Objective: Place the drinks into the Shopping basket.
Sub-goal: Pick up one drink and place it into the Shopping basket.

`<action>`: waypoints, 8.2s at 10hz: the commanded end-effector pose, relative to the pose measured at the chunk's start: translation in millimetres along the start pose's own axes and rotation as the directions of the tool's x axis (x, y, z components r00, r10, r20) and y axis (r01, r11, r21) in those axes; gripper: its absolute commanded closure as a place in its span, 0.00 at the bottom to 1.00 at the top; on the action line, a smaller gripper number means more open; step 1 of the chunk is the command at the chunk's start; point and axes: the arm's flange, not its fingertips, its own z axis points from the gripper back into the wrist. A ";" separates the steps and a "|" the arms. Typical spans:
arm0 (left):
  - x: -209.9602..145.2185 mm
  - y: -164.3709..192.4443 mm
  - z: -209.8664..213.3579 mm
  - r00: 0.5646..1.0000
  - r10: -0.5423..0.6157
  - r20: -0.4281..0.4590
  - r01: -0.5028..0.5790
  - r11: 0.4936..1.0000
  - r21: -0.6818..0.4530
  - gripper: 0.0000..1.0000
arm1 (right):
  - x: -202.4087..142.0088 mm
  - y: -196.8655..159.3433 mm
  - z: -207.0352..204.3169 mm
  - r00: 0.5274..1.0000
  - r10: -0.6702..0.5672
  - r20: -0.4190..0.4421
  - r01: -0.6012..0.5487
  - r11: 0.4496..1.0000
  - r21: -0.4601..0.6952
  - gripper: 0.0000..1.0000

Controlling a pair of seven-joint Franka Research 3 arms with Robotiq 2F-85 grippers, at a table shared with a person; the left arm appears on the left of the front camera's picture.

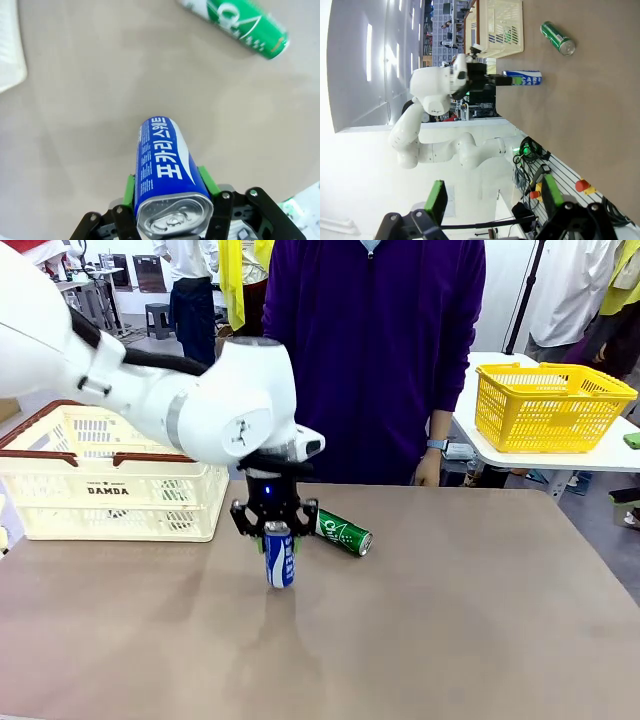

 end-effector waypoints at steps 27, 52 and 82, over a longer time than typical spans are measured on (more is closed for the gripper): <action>176.9 335.5 68.2 0.987 0.146 0.074 -0.148 0.989 0.027 1.00 | -0.7 3.4 1.7 1.000 -0.008 -0.003 0.008 1.000 0.001 0.00; -80.1 441.8 182.2 0.900 -0.135 0.414 0.435 0.247 -0.866 0.00 | -0.7 3.4 1.7 1.000 -0.008 -0.003 0.008 1.000 0.001 0.00; 143.8 -78.9 -14.2 0.978 -0.191 0.079 0.200 0.970 -0.138 0.00 | -0.7 3.4 1.7 1.000 -0.008 -0.003 0.008 1.000 0.001 0.00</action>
